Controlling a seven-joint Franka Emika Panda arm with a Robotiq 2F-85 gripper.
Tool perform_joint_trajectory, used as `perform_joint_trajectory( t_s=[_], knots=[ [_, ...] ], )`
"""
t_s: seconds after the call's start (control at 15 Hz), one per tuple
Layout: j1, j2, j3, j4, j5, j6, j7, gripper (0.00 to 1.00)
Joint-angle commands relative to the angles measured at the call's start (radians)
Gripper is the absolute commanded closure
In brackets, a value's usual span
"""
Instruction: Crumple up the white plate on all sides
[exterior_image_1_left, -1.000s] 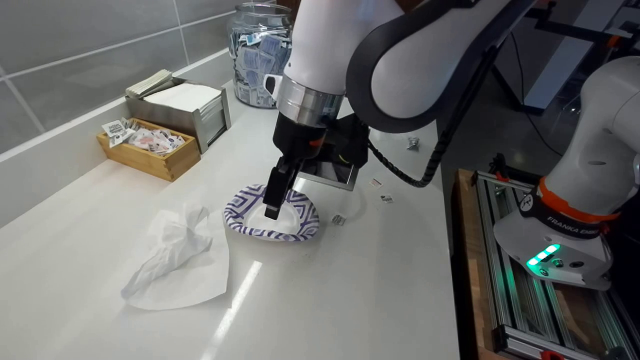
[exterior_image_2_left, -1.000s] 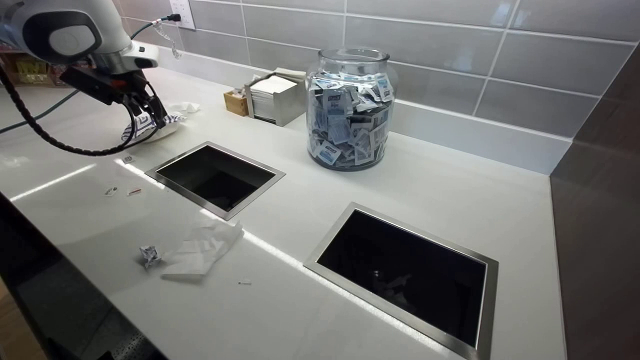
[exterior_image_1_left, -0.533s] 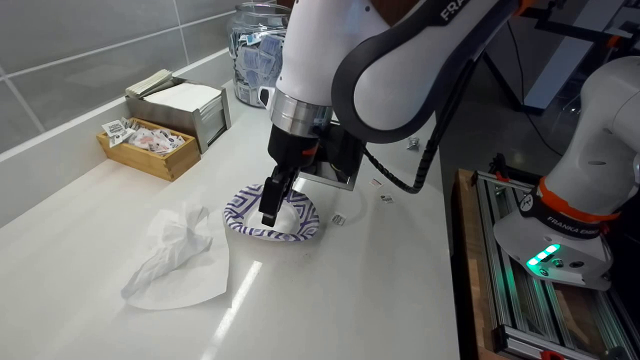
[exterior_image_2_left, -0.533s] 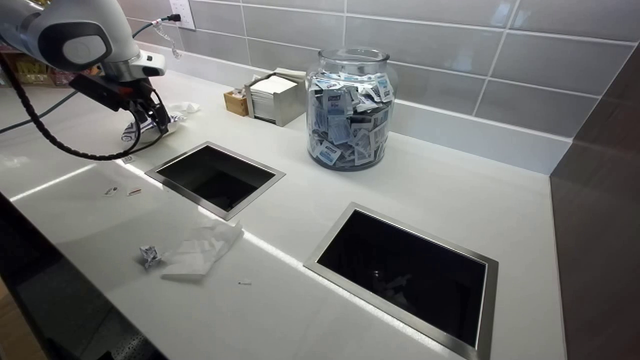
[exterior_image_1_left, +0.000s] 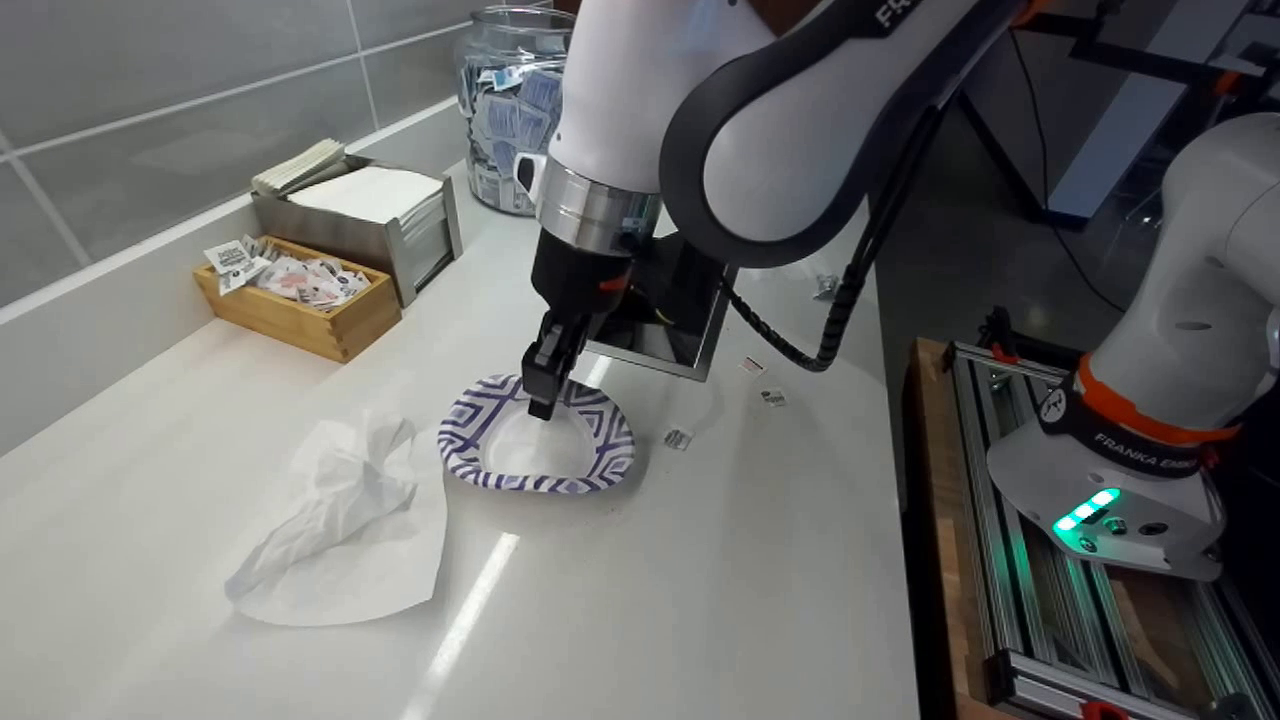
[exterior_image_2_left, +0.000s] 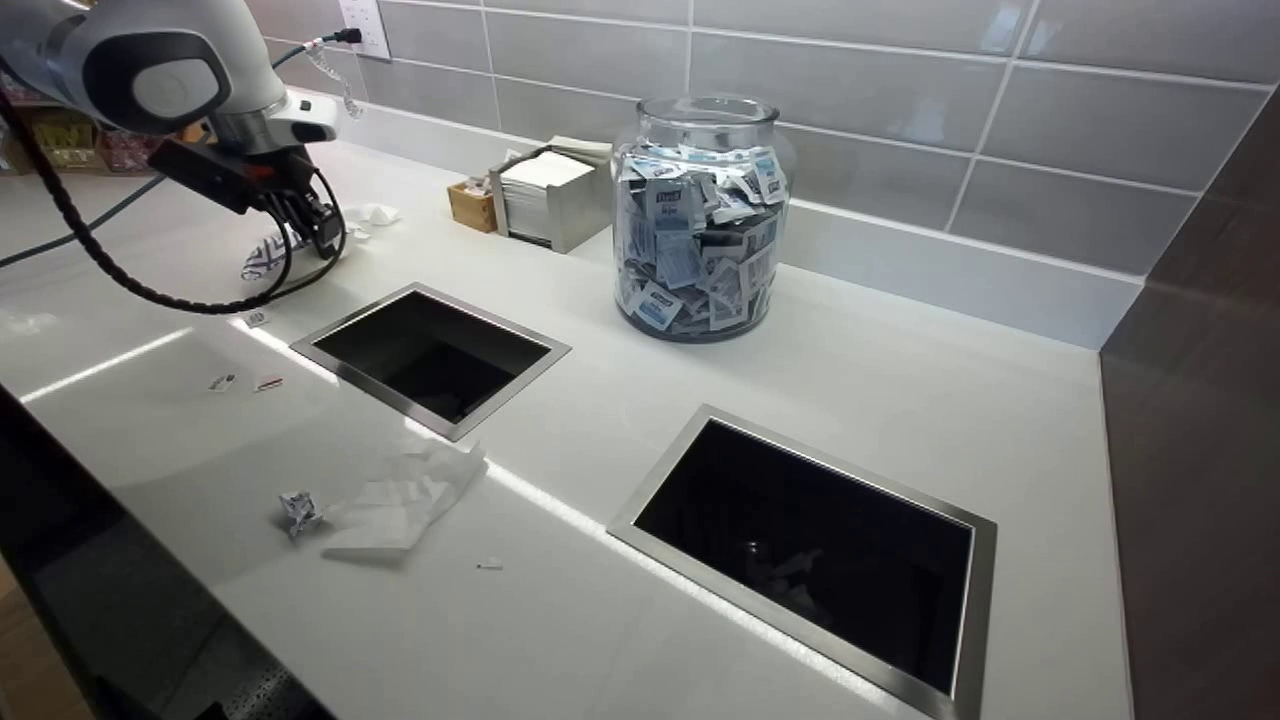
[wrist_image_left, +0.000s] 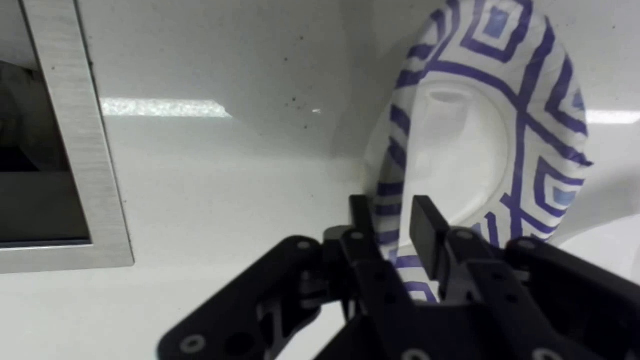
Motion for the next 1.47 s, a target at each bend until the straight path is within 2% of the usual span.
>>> perform_joint_trajectory(
  t_s=[0.0,0.2,0.33,0.47,0.67,0.8,1.07,1.4],
  knots=[
    [0.000,-0.051,-0.021,-0.011,-0.062,-0.049,0.037,0.99],
    [-0.001,-0.090,-0.037,-0.010,-0.116,-0.081,0.047,0.99],
    [0.000,-0.129,-0.049,-0.002,-0.178,-0.143,0.062,1.00],
    [0.007,-0.177,-0.071,0.025,-0.361,-0.263,0.129,0.99],
    [0.007,-0.195,-0.046,0.102,-0.534,-0.454,0.175,0.99],
    [0.015,-0.176,-0.023,0.148,-0.644,-0.532,0.197,0.99],
    [0.040,-0.111,0.008,0.167,-0.903,-0.561,0.273,0.99],
    [0.087,-0.023,0.003,0.166,-1.268,-0.587,0.456,0.99]
  ],
)
